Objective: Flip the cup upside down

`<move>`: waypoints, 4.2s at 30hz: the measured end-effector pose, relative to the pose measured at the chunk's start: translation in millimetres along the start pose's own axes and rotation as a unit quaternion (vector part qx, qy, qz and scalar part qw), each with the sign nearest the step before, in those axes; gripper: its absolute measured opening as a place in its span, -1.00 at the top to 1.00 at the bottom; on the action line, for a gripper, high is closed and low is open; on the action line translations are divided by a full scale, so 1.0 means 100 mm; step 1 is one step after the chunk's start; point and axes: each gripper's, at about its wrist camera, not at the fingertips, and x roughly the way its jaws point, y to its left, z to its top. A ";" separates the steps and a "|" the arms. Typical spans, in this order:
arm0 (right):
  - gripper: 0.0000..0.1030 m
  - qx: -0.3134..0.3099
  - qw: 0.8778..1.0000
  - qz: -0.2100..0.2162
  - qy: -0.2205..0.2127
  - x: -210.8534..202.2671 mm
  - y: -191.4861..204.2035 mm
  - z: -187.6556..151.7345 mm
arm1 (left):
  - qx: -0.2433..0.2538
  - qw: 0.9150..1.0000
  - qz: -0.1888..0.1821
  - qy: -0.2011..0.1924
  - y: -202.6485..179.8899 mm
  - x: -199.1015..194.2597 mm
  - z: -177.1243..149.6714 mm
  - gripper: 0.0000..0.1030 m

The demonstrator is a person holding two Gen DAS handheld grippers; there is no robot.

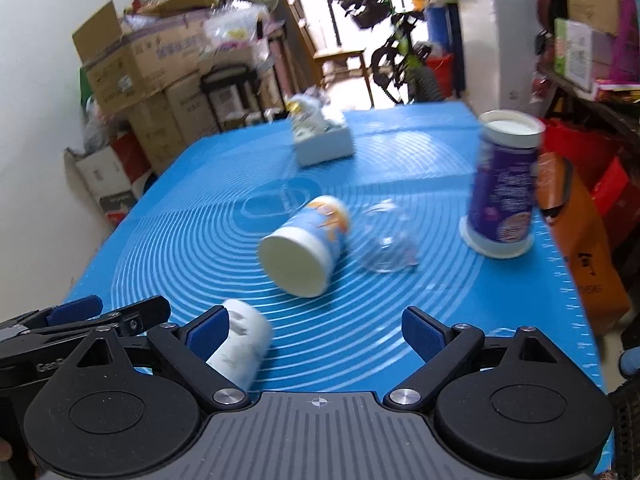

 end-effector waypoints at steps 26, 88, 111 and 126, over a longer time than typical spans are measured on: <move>-0.24 0.063 0.987 0.092 0.118 0.85 0.27 0.10 | -0.036 0.999 0.032 -0.002 0.45 0.15 -0.02 -0.82; -0.90 -0.092 0.987 -0.053 -0.121 -0.93 -0.08 -1.31 | 0.056 0.996 -0.029 -0.058 -0.36 -0.86 -0.82 -0.82; -0.90 -0.109 0.986 -0.053 -0.114 -1.01 0.03 -1.40 | 0.054 0.997 -0.023 -0.053 -0.31 -0.89 -0.87 -0.82; -0.90 -0.109 0.986 -0.051 -0.114 -1.00 0.01 -1.40 | 0.053 0.997 -0.021 -0.050 -0.29 -0.87 -0.87 -0.82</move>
